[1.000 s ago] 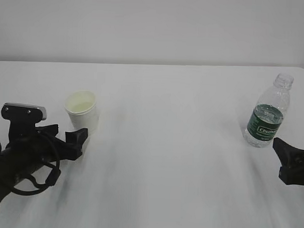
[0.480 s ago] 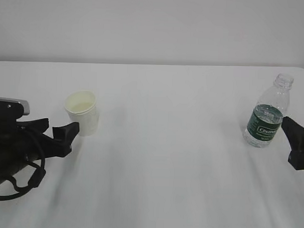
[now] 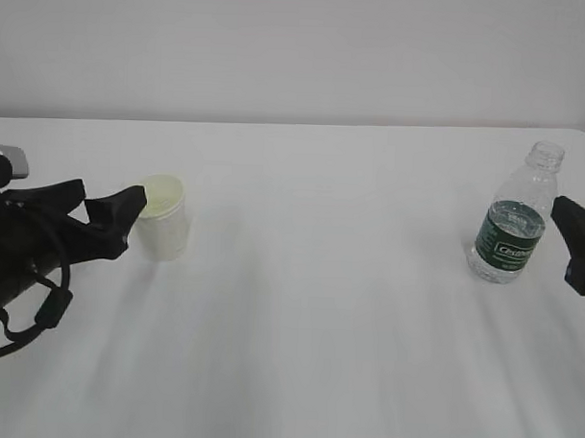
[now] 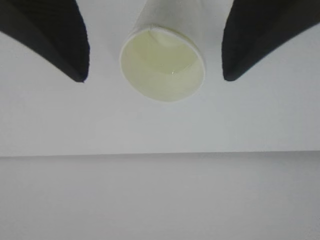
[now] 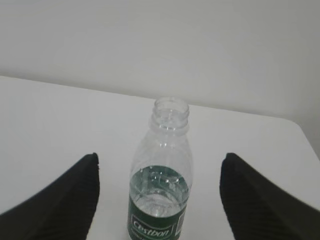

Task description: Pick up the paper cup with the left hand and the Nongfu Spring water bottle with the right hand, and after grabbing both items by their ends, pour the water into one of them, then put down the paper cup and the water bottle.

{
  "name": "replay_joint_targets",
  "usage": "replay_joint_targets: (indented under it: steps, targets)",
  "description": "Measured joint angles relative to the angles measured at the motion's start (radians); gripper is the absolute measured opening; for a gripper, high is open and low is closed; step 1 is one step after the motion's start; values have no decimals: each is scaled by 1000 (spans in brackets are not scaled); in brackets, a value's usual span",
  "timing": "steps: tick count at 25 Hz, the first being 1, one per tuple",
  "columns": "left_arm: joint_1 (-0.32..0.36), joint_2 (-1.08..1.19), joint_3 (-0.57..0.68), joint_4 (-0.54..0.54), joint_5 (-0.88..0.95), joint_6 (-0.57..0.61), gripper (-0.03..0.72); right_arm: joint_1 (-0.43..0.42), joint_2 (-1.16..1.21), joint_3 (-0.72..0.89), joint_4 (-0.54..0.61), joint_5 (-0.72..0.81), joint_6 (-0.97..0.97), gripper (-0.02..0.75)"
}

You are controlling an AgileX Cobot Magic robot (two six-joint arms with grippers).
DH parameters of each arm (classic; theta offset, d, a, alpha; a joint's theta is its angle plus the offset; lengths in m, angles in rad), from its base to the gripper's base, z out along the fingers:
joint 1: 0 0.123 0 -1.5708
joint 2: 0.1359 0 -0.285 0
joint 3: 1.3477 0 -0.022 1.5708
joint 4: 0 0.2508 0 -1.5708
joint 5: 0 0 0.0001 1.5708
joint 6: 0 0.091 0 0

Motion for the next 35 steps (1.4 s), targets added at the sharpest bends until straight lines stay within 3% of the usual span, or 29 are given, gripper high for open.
replay_joint_targets:
  steps: [7,20,35]
  targets:
    - [0,-111,2,0,52,0,590,0,-89,-61,2,123,0,573]
    - [0,-423,4,17,356,0,589,0,-373,-101,67,364,2,573]
    - [0,-810,4,66,700,0,587,0,-750,-166,67,778,-6,573]
